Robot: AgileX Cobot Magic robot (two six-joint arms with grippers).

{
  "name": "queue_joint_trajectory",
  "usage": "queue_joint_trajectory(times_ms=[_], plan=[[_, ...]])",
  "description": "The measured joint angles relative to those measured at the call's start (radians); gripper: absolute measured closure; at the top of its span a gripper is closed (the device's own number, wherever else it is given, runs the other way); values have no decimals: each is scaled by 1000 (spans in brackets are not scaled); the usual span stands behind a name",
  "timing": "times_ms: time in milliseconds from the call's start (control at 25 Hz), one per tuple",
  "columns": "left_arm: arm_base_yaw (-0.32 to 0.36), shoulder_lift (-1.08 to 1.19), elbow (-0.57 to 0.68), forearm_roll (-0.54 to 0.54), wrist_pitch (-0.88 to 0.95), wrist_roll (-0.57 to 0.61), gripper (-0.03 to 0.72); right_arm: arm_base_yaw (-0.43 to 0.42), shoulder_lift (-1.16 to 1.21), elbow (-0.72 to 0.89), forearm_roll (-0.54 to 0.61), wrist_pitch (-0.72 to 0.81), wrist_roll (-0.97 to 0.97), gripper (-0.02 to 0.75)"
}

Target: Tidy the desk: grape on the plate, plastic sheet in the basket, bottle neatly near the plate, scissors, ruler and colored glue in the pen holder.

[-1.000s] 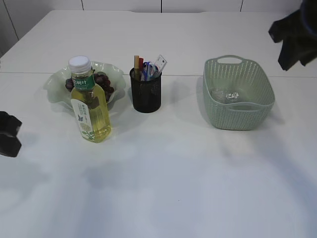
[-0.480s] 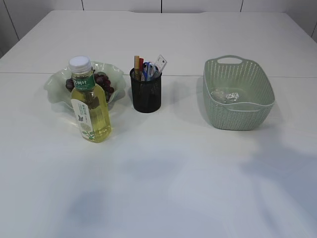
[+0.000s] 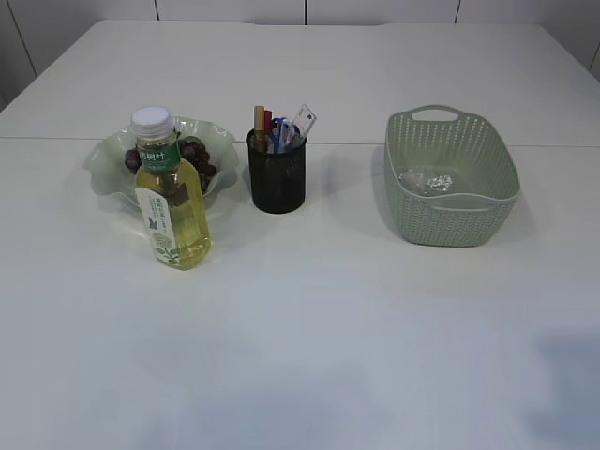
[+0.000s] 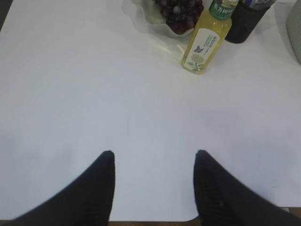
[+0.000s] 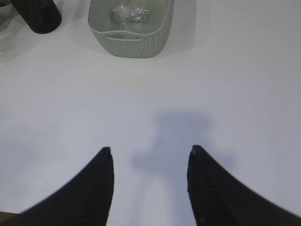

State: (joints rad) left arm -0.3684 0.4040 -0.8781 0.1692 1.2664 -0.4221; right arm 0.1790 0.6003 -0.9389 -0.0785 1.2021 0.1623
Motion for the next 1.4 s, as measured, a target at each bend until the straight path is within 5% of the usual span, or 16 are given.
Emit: queue_joint_trajectory(times_ms=[440,760,1400], plan=[[0,-135,6,-62,4,24,290,0,-351,82,-22,68,2,331],[-2,-288,149,-70,4,30,290,0,-612,180,-2,74,2,330],[0,-393,334,-129,-112,156,295,0,-622,402,26,35,-71,330]])
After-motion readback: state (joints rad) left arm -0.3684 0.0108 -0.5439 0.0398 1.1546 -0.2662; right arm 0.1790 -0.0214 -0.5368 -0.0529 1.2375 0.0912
